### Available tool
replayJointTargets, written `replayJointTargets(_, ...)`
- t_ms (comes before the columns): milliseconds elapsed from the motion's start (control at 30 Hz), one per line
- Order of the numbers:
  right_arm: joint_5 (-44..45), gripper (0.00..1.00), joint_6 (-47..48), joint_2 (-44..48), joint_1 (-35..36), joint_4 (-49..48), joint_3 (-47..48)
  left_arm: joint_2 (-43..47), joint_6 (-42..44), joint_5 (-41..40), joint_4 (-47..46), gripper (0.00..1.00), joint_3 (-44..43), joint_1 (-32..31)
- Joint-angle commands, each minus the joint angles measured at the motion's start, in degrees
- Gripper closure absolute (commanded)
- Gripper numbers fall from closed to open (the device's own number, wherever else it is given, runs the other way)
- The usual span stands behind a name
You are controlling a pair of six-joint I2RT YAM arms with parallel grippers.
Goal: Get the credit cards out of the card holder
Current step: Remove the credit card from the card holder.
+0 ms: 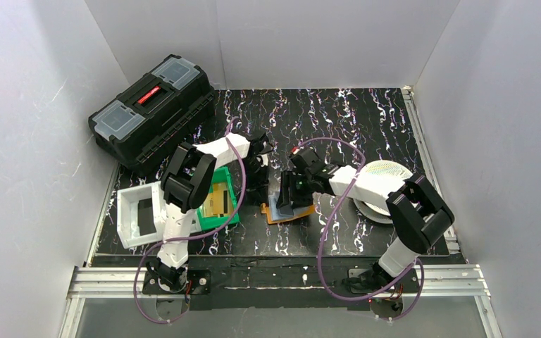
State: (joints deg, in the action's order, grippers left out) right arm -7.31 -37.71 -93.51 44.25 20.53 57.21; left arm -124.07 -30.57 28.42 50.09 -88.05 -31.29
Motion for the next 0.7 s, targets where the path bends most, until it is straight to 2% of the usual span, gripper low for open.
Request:
replayJointTargets(0, -8.96, 0.70, -7.13, 2.94, -3.29, -6.57, -4.32, 4.04, 3.08, -14.54, -3.03, 1.00, -0.05, 1.53)
replayJointTargets(233, -13.36, 0.71, -12.70, 3.73, -6.27, -13.34, -10.45, 12.13, 2.13, -13.56, -3.57, 0.90, 3.33, 0.23)
replayJointTargets(367, -15.45, 0.71, -15.57, 4.19, -7.90, -18.05, -13.64, 14.82, -0.45, -9.96, -6.16, 0.90, 5.68, -0.76)
replayJointTargets(667, -18.00, 0.71, -17.70, 5.31, -9.75, -25.78, -18.43, 13.43, -8.23, -1.92, -13.82, 0.90, 7.45, -2.69)
